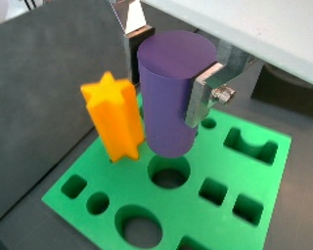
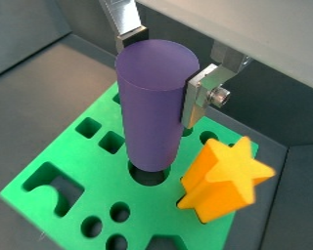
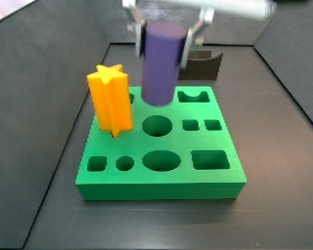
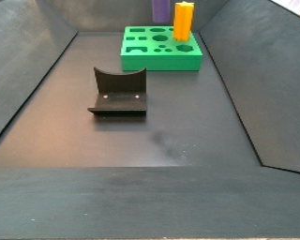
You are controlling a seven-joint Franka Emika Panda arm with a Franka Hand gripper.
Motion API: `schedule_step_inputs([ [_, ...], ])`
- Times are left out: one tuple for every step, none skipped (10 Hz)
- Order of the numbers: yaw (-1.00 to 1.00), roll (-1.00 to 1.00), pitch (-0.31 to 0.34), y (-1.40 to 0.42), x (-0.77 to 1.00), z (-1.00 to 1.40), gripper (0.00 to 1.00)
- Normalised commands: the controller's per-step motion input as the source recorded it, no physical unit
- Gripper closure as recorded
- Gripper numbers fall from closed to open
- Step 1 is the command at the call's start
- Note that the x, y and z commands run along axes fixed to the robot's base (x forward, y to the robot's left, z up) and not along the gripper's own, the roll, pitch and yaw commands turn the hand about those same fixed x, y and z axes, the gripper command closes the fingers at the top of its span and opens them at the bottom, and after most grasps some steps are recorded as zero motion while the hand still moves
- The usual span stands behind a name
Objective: Pick up the round object. Move up. Place the round object on the fixture. Regrasp the round object. Move to above the board. Insert the round object.
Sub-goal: Insert the round object.
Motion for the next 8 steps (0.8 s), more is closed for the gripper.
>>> schedule_step_inputs([
  [-0.63,0.00,0.189,-0.12,0.15,-0.72,1.00],
  [-0.69,-0.06,0.171,-0.07,0.11,-0.72,1.00],
  [-0.23,-0.23,0.037,0.03,0.23,-0.34,1.00],
  [-0.02,-0.11,0.000,0.03,0.03,-0.12,1.00],
  [-0.10,-0.03,0.043,0.08,0.00,-0.47,1.00],
  [-0.19,0.00,0.099,0.10,-0.07,-0.62,1.00],
  [-0.21,0.00,0.110,0.05,-0.11,-0.64,1.00],
  [-0.21,0.00,0.164,0.00,0.00,-0.81,1.00],
])
